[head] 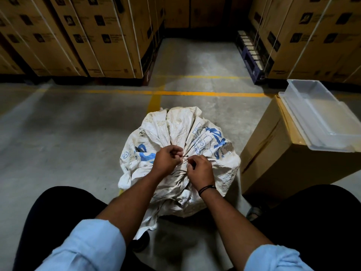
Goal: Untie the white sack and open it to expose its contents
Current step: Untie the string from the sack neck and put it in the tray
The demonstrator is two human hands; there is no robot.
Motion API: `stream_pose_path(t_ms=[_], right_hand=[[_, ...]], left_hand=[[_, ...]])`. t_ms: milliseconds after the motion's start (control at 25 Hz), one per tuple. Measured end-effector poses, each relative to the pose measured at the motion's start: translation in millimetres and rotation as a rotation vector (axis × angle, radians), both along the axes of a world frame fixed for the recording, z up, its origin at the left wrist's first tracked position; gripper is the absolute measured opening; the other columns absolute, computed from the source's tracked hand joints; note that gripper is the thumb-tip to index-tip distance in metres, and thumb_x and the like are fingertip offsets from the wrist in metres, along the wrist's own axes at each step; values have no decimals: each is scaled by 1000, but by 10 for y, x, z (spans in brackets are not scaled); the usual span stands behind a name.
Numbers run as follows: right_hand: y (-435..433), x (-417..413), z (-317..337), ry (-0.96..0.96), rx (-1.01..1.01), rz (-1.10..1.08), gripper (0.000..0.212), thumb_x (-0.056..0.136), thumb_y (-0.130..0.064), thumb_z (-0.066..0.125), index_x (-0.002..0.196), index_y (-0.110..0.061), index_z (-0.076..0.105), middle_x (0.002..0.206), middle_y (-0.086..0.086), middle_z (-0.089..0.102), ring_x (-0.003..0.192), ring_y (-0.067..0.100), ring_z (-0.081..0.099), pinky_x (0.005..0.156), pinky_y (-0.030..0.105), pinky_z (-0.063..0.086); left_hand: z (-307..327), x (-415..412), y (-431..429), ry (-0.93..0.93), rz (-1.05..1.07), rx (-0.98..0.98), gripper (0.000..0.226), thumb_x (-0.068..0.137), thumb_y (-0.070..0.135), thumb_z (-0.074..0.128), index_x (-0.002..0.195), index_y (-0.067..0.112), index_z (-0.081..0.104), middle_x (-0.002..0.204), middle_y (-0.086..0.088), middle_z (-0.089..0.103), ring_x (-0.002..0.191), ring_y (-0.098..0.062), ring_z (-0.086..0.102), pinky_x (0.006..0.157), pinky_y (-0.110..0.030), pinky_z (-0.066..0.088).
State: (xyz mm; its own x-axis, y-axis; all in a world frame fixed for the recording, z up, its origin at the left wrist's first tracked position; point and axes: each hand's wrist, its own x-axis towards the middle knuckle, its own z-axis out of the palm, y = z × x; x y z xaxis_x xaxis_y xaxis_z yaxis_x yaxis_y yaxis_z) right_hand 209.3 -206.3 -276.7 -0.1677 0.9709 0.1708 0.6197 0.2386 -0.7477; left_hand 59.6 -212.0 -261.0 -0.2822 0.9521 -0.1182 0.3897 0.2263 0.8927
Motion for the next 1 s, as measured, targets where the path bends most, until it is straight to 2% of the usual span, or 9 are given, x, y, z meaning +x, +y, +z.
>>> stream_pose_path(t_ms=[120, 200, 280, 360, 440, 600, 720, 880, 1000], right_hand=[[4, -20, 74, 33, -56, -34, 13, 76, -20, 76, 87, -13, 72, 84, 6, 68, 81, 24, 64, 76, 31, 52], [19, -31, 122, 116, -133, -89, 21, 73, -30, 80, 88, -17, 72, 77, 1, 69, 74, 18, 64, 69, 29, 52], [41, -55, 143, 117, -153, -103, 17, 74, -32, 78, 86, -21, 72, 74, -3, 69, 73, 16, 65, 69, 32, 55], [53, -78, 155, 67, -128, -79, 10, 77, -31, 73, 82, -22, 73, 76, -4, 70, 74, 14, 66, 69, 35, 56], [73, -81, 199, 36, -139, -63, 8, 80, -27, 72, 80, -20, 73, 77, -3, 71, 75, 15, 66, 70, 34, 56], [181, -29, 293, -152, -105, 63, 5, 82, -16, 69, 80, -18, 73, 84, 4, 72, 82, 22, 66, 74, 30, 53], [240, -5, 372, -265, -28, 107, 6, 87, -14, 65, 84, -14, 70, 92, 10, 67, 91, 27, 62, 80, 34, 49], [308, 98, 494, -254, 56, 100, 5, 88, -12, 64, 83, -11, 64, 93, 12, 62, 92, 29, 58, 80, 36, 45], [354, 198, 632, -242, 124, 106, 7, 88, -12, 64, 82, -9, 62, 90, 12, 61, 90, 29, 57, 80, 39, 45]], left_hand=[[5, 41, -73, 27, -1, 43, 32, 77, -7, 76, 107, 6, 74, 93, -6, 76, 72, -2, 65, 73, -10, 52], [3, 44, -100, 19, -5, 69, 31, 77, -1, 81, 107, 8, 76, 93, -5, 78, 73, 3, 67, 74, -10, 53], [-1, 41, -112, 2, -13, 85, 31, 78, 4, 82, 107, 10, 76, 92, -2, 78, 80, -2, 71, 80, -17, 56], [1, 38, -121, 6, -9, 94, 31, 78, 4, 81, 108, 10, 75, 92, -2, 78, 86, -10, 74, 85, -23, 58], [13, 58, -135, 27, -15, 112, 31, 79, 5, 80, 110, 10, 75, 92, -3, 78, 89, -13, 74, 85, -24, 58], [-6, 88, -155, 90, -47, 139, 36, 77, 13, 83, 113, 12, 74, 92, 2, 76, 88, -8, 72, 80, -19, 57], [20, 122, -137, 114, -49, 132, 42, 73, 12, 85, 114, 11, 74, 94, 1, 76, 88, -8, 72, 80, -20, 57], [62, 134, -128, 134, -37, 125, 45, 70, 7, 87, 113, 11, 74, 95, 0, 76, 85, -7, 69, 79, -14, 53], [92, 154, -135, 134, -22, 130, 44, 70, 7, 87, 112, 12, 74, 94, -1, 76, 83, -7, 68, 80, -17, 54]])
